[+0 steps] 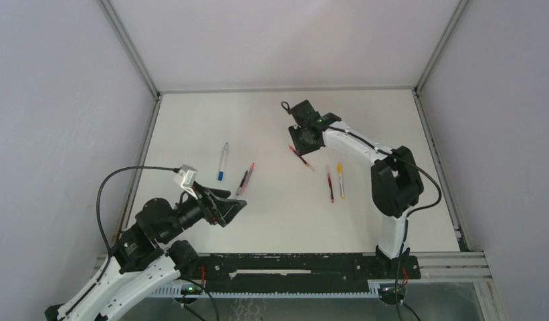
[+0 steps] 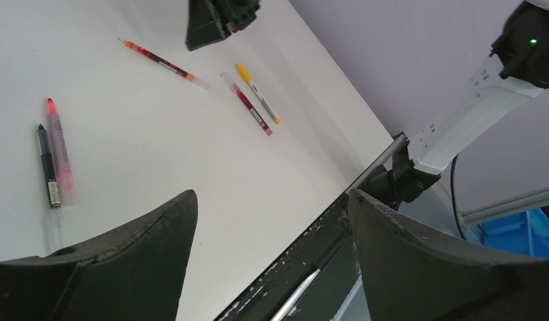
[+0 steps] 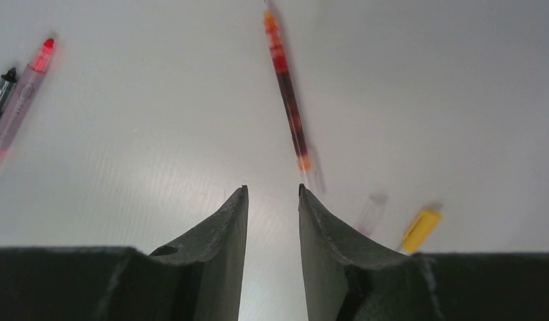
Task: Insert the pens into the pen caps
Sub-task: Place the pen cap at the center of the board.
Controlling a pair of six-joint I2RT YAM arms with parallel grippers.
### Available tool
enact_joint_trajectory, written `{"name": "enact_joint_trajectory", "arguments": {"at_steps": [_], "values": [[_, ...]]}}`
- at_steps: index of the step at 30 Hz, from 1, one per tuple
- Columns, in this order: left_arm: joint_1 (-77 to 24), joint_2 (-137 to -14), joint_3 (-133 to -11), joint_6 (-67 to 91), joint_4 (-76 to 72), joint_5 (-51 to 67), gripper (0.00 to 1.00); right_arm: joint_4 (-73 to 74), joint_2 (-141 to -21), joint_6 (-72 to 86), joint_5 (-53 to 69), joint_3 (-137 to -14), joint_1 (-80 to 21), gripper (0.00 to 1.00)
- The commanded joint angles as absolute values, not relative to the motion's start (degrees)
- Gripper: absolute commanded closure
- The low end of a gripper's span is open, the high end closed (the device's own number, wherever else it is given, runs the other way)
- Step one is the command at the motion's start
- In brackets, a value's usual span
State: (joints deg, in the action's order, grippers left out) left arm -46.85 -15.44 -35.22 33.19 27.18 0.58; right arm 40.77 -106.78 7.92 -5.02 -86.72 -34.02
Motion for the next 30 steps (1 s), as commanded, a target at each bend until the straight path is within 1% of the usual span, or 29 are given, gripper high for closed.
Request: {"name": "enact_joint_trajectory", "arguments": {"at_steps": [1, 7, 17, 25, 30], "values": [[-46.58, -14.55, -35.19, 33.35, 25.53, 3.03, 0.14, 42.87, -112.05, 2.56, -2.76, -94.55, -34.93, 0.59], [-46.60, -13.44, -35.26, 32.78, 25.54, 3.70, 0.13, 42.73, -115.71, -1.60, -0.92, -95.75, -34.92, 0.59], [-46.64, -15.45, -35.73, 32.17, 23.53, 6.39, 0.13, 44.66, -120.38, -4.91, 1.32, -100.03, -33.25, 0.60], [-46.60, -16.33, -35.89, 32.00, 23.01, 6.75, 0.13, 45.70, -123.32, -5.45, -3.75, -101.00, -33.04, 0.60], [-46.62, -16.46, -35.71, 31.75, 23.04, 6.80, 0.13, 45.55, -123.83, -6.36, -3.04, -100.83, -32.48, 0.60]]}}
